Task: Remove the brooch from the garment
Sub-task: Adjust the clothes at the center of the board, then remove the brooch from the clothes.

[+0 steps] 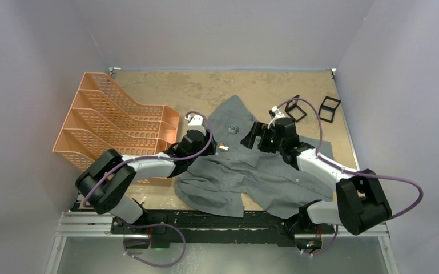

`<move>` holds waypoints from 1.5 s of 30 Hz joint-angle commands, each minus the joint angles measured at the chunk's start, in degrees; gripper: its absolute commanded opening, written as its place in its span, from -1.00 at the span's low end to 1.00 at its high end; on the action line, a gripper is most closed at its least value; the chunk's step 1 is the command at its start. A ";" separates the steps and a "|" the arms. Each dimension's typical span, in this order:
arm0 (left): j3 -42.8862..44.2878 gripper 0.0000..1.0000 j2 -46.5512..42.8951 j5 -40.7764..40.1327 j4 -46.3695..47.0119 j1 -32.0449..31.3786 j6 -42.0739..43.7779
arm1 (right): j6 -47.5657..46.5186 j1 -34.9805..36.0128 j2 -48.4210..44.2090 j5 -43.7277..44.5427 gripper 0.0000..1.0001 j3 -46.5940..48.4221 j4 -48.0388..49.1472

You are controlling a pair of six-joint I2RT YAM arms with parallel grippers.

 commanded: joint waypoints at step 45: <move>28.24 0.08 15.51 2.38 -19.32 1.44 16.83 | -8.49 -3.71 11.89 -2.85 0.95 16.13 -2.56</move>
